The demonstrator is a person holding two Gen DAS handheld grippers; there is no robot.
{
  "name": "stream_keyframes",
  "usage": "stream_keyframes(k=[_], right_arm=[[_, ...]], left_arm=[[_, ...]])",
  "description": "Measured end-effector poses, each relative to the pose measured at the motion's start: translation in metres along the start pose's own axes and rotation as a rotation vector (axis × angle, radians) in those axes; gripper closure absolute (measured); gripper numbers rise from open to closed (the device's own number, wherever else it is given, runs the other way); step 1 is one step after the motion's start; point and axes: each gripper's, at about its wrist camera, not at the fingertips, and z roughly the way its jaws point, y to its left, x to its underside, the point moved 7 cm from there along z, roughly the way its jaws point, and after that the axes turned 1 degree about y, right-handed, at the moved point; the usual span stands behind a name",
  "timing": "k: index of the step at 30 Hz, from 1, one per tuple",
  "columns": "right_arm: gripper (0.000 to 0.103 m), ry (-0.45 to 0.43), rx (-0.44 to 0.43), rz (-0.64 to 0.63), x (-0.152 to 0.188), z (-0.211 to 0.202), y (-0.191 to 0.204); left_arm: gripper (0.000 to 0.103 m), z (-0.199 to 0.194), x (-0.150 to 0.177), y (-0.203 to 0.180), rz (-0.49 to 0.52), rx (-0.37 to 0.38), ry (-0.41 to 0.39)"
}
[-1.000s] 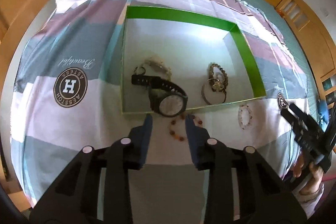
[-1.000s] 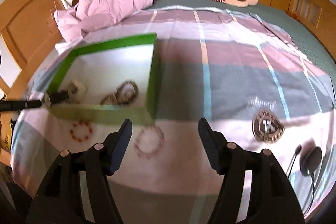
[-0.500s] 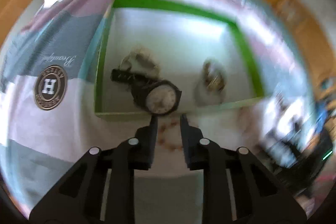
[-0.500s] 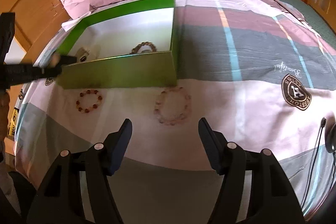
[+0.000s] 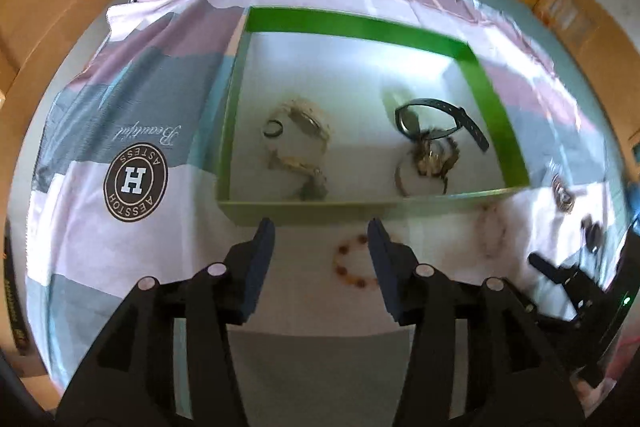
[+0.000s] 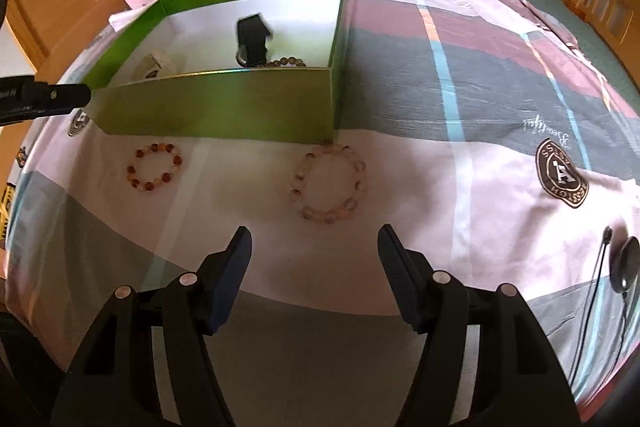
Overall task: Organize jewelry
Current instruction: 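Move the left tool to the red-amber bracelet while the right tool approaches the pink bead bracelet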
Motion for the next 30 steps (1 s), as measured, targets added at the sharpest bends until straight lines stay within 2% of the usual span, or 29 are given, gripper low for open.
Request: stream_keyframes(k=[3, 5, 7, 8, 10, 12, 13, 14, 16, 18, 20, 22, 24, 26, 28, 30], right_arm=[[0.039, -0.072, -0.050, 0.004, -0.013, -0.017, 0.005], [0.039, -0.134, -0.018, 0.008, -0.033, -0.030, 0.002], [0.039, -0.155, -0.010, 0.051, -0.051, -0.035, -0.003], [0.039, -0.153, -0.015, 0.069, -0.060, -0.036, -0.005], [0.039, -0.131, -0.007, 0.071, -0.068, -0.037, -0.005], [0.039, -0.136, -0.016, 0.045, -0.067, -0.039, 0.001], [0.039, -0.129, -0.016, 0.020, -0.061, -0.038, 0.004], [0.039, -0.115, -0.012, 0.000, -0.054, -0.034, 0.006], [0.039, -0.054, 0.007, -0.045, -0.036, -0.014, 0.009], [0.039, 0.011, 0.007, -0.036, -0.022, 0.010, 0.008], [0.039, 0.037, -0.008, -0.018, -0.017, 0.025, 0.004], [0.039, 0.032, -0.007, -0.004, -0.018, 0.037, 0.000], [0.038, 0.029, -0.015, -0.002, -0.019, 0.045, -0.001], [0.039, 0.025, -0.015, -0.012, -0.018, 0.046, 0.001], [0.039, 0.038, -0.061, -0.036, -0.015, 0.042, 0.009], [0.039, 0.057, -0.149, -0.076, -0.009, 0.035, 0.022]], left_arm=[[0.051, -0.024, -0.011, 0.003, 0.012, -0.011, -0.104], [0.038, -0.042, -0.021, 0.020, -0.044, -0.043, -0.192], [0.038, -0.046, -0.026, 0.042, -0.099, -0.105, -0.219], [0.038, -0.040, -0.027, 0.053, -0.116, -0.131, -0.201], [0.041, -0.029, -0.023, 0.067, -0.157, -0.137, -0.145], [0.043, -0.024, -0.016, 0.063, -0.166, -0.048, -0.078], [0.043, -0.025, -0.013, 0.055, -0.139, -0.015, -0.063], [0.042, -0.028, -0.009, 0.038, -0.064, 0.006, -0.046], [0.040, -0.027, 0.004, 0.005, 0.077, -0.012, -0.018], [0.035, -0.012, 0.016, -0.018, 0.132, -0.012, 0.023], [0.034, 0.016, 0.030, -0.037, 0.174, -0.027, 0.091], [0.034, 0.043, 0.039, -0.045, 0.208, -0.094, 0.127], [0.034, 0.057, 0.041, -0.044, 0.208, -0.120, 0.136], [0.034, 0.065, 0.041, -0.040, 0.173, -0.107, 0.150], [0.034, 0.067, 0.041, -0.036, 0.148, -0.096, 0.153], [0.034, 0.064, 0.037, -0.031, 0.122, -0.096, 0.144]])
